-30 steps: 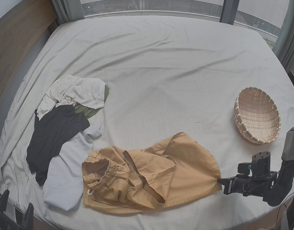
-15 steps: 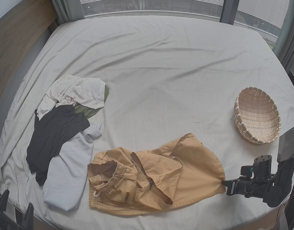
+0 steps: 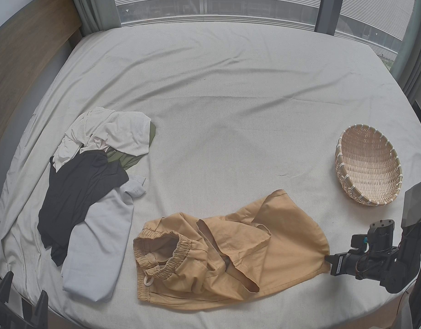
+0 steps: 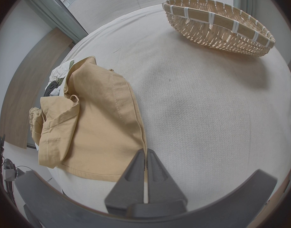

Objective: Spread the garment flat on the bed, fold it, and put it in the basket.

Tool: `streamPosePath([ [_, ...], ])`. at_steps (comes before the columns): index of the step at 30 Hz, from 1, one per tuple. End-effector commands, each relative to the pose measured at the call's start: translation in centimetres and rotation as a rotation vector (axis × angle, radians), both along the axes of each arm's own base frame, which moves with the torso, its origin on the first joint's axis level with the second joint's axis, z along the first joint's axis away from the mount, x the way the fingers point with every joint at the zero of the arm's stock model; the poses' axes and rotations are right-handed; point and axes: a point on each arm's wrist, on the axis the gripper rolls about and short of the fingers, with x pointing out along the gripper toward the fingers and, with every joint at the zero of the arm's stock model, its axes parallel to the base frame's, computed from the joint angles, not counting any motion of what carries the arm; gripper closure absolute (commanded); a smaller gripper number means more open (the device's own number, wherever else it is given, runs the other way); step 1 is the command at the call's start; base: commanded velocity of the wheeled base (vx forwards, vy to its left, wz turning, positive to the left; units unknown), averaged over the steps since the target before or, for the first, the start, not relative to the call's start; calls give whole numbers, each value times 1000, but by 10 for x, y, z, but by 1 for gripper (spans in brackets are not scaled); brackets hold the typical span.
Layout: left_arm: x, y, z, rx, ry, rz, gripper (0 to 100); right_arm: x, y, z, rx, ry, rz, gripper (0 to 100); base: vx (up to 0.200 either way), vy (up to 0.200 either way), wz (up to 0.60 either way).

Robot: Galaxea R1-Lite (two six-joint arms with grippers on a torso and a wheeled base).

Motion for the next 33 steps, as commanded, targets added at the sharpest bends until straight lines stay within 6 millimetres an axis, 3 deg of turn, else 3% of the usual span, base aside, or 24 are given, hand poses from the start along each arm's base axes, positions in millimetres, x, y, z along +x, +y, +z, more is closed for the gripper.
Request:
streamPosePath([
  [1,0,0,-5,-1,4,0,0,-4,-1,0,-2,15,-1,100,0,0,0],
  [2,0,0,-5,-1,4,-1,0,-4,-1,0,-4,15,0,100,0,0,0],
  [3,0,0,-5,-1,4,0,0,-4,-1,0,-3,14,-1,0,0,0,0],
  [8,0,0,-5,1,4,0,0,-4,0,7,8,-23,-7,0,0,0,0],
  [13,0,0,-5,1,4,-1,0,-8,8,51,26,-272,50,0,0,0,0],
  [18,0,0,-5,1,4,-1,0,-12,39,83,104,-459,215,0,0,0,0],
  [27,0,0,-5,1,4,0,0,-11,98,91,253,-487,478,0,0,0,0],
  [33,0,0,-5,1,4,-1,0,-15,122,95,345,-467,588,0,0,0,0],
])
